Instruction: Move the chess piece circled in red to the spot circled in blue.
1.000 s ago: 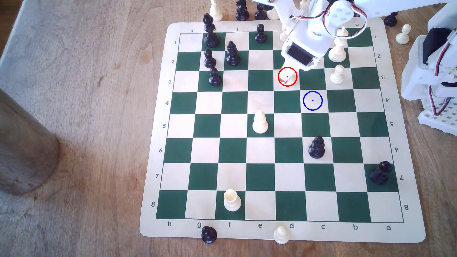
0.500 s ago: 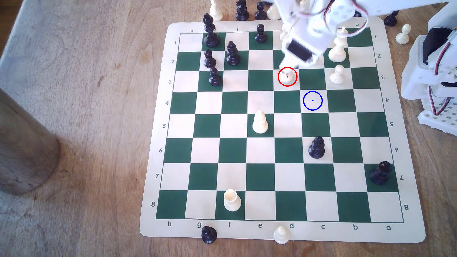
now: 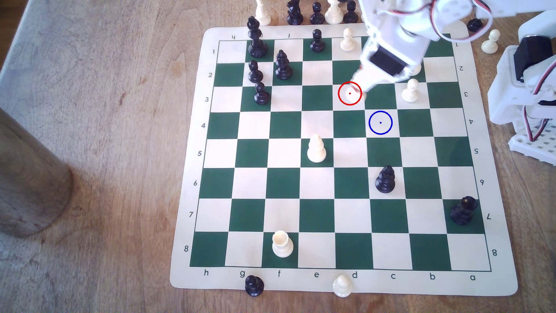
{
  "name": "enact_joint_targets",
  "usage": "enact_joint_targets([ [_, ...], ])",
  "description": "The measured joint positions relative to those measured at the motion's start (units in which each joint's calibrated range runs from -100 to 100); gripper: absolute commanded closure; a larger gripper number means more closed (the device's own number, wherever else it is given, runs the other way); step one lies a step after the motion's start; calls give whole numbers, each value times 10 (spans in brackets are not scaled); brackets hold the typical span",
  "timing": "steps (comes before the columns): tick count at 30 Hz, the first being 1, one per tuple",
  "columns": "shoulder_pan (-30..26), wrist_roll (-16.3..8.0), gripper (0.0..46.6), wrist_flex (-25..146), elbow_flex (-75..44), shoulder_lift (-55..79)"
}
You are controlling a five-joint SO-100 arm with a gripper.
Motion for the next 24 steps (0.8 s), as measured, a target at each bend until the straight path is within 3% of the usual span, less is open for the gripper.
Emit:
enact_joint_targets([
  [11,-45,-1,464,6,99,-46],
  [24,-41,-7,464,-16,108,-49],
])
